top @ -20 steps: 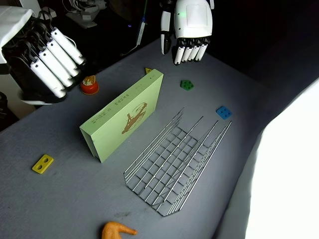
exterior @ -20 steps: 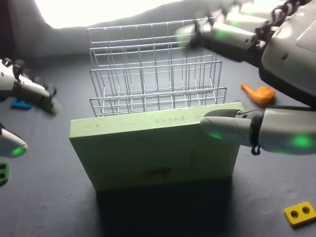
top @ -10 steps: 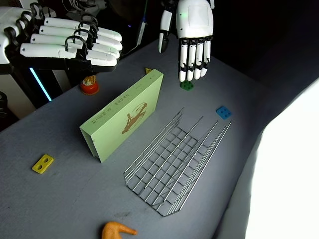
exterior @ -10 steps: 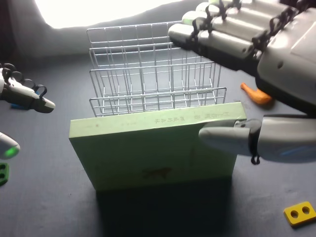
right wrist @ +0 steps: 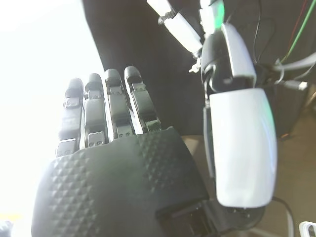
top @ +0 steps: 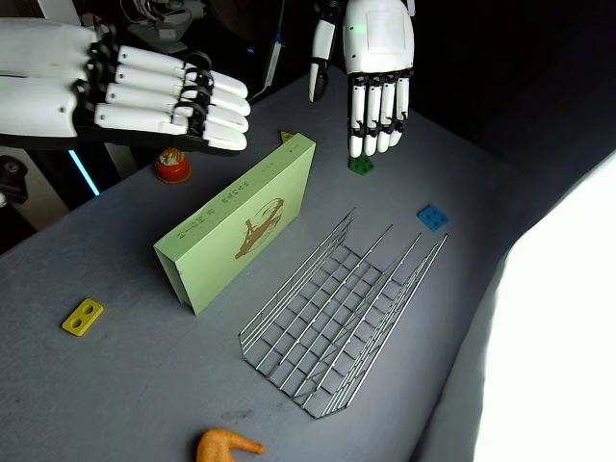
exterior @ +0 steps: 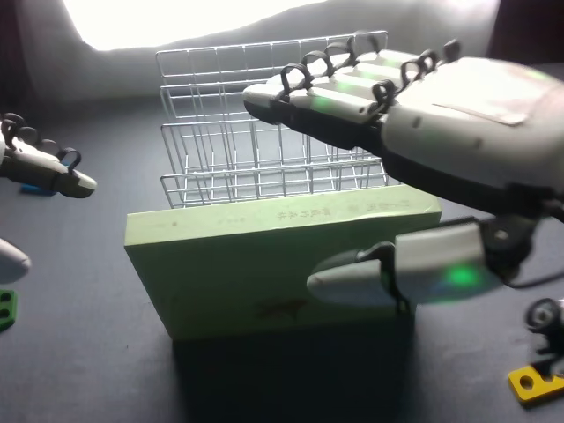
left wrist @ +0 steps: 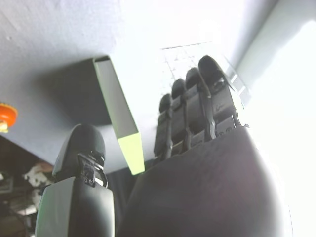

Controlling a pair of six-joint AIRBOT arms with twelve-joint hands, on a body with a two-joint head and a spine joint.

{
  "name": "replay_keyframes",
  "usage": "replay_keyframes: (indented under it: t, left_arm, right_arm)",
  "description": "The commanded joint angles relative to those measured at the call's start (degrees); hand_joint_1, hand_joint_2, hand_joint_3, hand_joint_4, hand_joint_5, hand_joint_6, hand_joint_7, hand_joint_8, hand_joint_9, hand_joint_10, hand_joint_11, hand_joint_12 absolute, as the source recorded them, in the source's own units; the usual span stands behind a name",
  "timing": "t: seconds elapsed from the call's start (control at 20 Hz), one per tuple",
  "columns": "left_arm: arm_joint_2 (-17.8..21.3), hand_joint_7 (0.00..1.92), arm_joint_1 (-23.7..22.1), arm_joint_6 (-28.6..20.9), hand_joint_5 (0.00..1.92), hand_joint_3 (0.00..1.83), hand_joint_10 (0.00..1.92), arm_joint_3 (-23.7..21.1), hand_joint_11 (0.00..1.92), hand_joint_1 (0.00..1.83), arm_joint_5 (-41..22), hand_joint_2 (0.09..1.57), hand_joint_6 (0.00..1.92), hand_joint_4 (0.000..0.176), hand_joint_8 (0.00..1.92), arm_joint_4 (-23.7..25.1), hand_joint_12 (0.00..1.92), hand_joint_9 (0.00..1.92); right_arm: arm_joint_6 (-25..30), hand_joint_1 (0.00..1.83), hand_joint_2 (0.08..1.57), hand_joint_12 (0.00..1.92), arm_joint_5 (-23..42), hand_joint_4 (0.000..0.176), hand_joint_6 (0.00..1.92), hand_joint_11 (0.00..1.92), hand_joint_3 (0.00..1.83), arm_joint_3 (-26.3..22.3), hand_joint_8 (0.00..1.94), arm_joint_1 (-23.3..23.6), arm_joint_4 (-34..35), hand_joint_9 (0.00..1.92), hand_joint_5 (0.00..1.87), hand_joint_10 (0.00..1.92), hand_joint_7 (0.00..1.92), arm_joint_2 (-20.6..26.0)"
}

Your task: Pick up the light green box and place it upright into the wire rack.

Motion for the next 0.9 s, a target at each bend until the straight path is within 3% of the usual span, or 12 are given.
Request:
replay_keyframes:
  t: [0.0,0.05,0.3,0.55,0.85]
  left_arm:
    - [0.2,0.23,-0.4,-0.1,0.16,0.0,0.01,0.2,0.0,0.49,4.3,1.27,0.01,0.013,0.01,0.5,0.66,0.19]
    - [0.2,0.22,-0.4,-0.2,0.16,0.0,0.01,0.0,0.0,0.5,4.3,1.27,0.01,0.014,0.0,0.5,0.67,0.19]
    - [0.2,0.22,1.1,-0.4,0.15,0.0,0.0,-0.3,0.0,0.49,4.3,1.29,0.0,0.017,0.0,0.5,0.63,0.18]
    - [0.2,0.23,2.0,-0.4,0.17,0.0,0.0,0.9,0.0,0.49,4.3,1.28,0.0,0.016,0.0,0.5,0.66,0.19]
    - [0.2,0.22,1.1,-0.4,0.18,0.0,0.0,1.2,0.0,0.53,4.3,1.28,0.0,0.012,0.0,0.5,0.67,0.19]
  right_arm:
    - [-0.7,0.75,1.03,0.02,5.6,0.0,0.0,0.0,0.0,0.5,0.0,0.9,1.0,0.0,0.0,0.0,0.0,-0.3]
    - [-1.6,0.89,1.01,0.0,5.5,0.0,0.0,0.0,0.0,1.8,0.0,0.7,3.0,0.0,0.0,0.0,0.0,-1.9]
    - [-3.6,1.08,1.01,0.0,3.9,0.0,0.0,0.0,0.0,6.8,0.0,0.0,10.0,0.0,0.0,0.0,0.0,-7.4]
    - [-4.3,1.06,1.02,0.0,1.9,0.0,0.0,0.0,0.0,9.4,0.0,-0.3,14.5,0.0,0.0,0.0,0.0,-10.8]
    - [-4.8,1.04,1.02,0.0,1.4,0.0,0.0,0.0,0.0,11.1,0.0,-1.5,14.7,0.0,0.0,0.0,0.0,-13.7]
